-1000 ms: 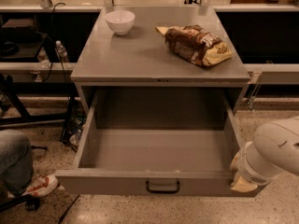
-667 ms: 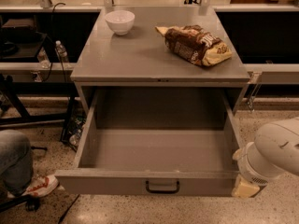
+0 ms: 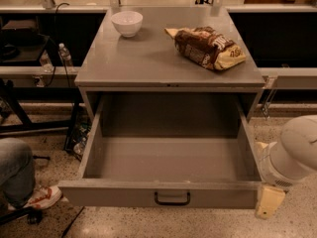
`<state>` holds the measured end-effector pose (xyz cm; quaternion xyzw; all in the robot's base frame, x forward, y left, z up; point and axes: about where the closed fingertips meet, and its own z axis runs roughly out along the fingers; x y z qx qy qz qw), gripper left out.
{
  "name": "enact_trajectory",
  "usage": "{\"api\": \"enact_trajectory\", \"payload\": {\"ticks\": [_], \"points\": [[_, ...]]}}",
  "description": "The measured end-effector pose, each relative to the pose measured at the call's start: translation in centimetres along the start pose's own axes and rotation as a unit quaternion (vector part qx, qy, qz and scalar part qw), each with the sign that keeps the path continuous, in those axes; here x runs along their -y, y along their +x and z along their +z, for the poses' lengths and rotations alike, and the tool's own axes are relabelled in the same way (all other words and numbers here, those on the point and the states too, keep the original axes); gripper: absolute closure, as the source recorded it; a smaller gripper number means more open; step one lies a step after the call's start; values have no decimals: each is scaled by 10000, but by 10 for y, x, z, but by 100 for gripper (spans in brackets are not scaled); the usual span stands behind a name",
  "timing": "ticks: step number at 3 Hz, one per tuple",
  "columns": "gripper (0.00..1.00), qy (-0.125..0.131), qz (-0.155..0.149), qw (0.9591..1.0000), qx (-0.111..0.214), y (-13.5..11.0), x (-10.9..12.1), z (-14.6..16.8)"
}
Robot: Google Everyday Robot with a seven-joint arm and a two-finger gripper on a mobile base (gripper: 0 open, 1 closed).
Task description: Open top drawer
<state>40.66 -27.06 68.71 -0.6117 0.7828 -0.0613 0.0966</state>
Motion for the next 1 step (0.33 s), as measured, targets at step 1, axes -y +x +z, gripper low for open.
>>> {"api": "enact_trajectory", "payload": {"ticks": [1], "points": [[0, 281, 63, 9995, 112, 16, 20, -47]]}}
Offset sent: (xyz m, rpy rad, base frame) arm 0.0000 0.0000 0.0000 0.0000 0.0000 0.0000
